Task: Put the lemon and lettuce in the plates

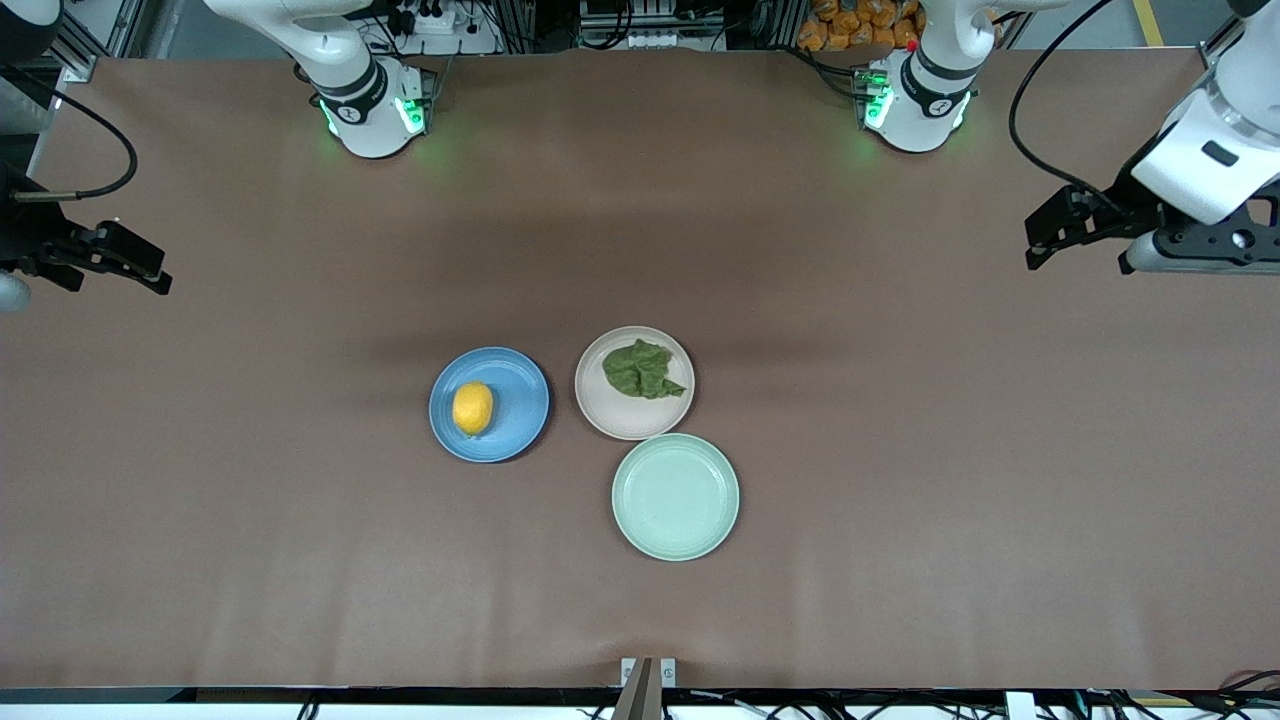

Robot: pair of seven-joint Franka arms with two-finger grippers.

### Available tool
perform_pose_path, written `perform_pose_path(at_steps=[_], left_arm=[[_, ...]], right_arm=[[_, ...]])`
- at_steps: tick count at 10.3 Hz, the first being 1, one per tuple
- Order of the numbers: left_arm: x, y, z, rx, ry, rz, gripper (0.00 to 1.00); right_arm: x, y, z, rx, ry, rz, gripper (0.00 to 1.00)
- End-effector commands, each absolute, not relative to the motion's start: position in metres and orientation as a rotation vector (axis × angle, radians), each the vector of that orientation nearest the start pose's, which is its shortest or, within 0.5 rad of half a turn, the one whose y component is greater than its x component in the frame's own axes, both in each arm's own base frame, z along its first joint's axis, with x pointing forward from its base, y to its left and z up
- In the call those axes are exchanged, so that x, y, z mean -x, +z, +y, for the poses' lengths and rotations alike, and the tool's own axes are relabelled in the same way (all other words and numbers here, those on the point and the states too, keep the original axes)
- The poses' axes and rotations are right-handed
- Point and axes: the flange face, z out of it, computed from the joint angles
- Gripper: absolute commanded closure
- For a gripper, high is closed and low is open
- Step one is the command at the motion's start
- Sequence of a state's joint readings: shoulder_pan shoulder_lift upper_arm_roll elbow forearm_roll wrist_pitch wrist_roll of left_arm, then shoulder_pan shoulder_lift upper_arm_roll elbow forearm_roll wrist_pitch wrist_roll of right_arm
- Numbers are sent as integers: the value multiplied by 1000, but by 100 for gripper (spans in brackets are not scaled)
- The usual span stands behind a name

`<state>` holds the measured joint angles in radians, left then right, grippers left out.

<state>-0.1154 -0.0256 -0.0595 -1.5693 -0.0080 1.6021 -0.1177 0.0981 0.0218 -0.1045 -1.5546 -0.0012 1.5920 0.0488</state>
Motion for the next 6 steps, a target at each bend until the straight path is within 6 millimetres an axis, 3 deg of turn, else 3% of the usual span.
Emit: perform_pose_path(at_steps=[1, 3, 6], left_arm=[[-541, 657, -92, 3135, -78, 112, 0], [-541, 658, -94, 3138, -80, 118, 0], [-540, 675, -92, 3126, -133, 118, 0]], right_arm=[[-567, 626, -3, 3166, -28, 70, 0], [-567, 626, -3, 3165, -28, 73, 0], [-567, 626, -3, 3165, -28, 73, 0]])
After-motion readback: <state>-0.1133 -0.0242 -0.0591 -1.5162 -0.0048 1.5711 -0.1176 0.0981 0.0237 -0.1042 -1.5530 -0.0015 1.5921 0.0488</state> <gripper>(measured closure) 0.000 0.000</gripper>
